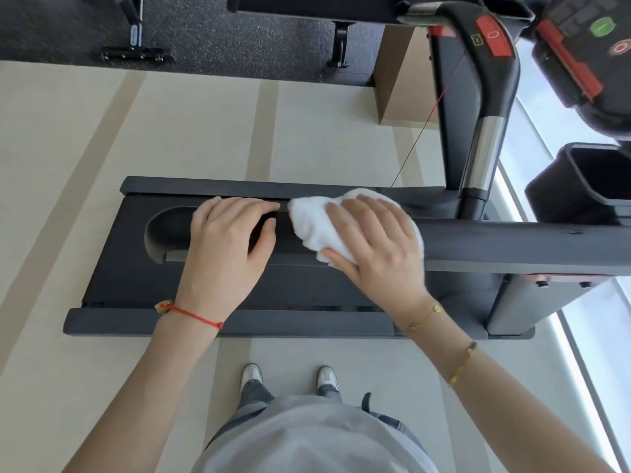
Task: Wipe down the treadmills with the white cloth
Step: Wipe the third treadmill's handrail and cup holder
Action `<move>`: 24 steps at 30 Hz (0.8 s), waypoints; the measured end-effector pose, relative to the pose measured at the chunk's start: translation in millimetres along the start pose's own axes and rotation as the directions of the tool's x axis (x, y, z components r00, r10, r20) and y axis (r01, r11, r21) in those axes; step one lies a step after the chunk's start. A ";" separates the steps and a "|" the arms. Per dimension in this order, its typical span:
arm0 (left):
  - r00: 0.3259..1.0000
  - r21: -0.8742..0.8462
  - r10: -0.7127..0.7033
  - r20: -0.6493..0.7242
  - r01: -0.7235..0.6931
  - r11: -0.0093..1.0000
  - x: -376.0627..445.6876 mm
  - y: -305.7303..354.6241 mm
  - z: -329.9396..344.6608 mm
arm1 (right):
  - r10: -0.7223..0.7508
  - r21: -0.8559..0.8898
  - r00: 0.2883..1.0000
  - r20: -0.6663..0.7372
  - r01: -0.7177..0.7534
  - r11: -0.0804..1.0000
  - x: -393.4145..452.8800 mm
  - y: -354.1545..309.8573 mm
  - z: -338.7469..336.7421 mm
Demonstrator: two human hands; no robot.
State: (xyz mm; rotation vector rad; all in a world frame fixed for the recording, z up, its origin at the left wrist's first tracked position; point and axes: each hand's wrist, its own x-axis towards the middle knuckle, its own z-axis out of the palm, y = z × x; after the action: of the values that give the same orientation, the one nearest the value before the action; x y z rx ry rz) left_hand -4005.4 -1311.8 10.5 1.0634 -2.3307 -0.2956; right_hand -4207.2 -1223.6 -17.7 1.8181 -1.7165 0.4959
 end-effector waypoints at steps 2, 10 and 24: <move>1.000 -0.012 0.004 0.010 -0.004 1.000 -3.7 -7.0 -5.7 | -0.006 -0.017 1.000 -0.016 0.006 1.000 -12.4 17.9 -4.8; 1.000 -0.023 -0.010 0.019 0.011 1.000 -8.7 -34.4 -24.7 | 0.243 0.055 0.967 0.080 -0.247 0.967 45.2 -26.1 -4.7; 0.995 -0.157 -0.029 0.096 0.044 0.987 -16.1 -81.0 -45.1 | 0.274 0.089 0.582 0.766 -0.517 0.851 116.8 -49.4 10.5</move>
State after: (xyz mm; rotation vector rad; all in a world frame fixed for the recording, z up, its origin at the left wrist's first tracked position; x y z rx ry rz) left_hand -3920.4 -1352.1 7.9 1.0345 -2.3268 -0.5460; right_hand -4147.9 -1320.3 40.2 1.9833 -2.7995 0.1956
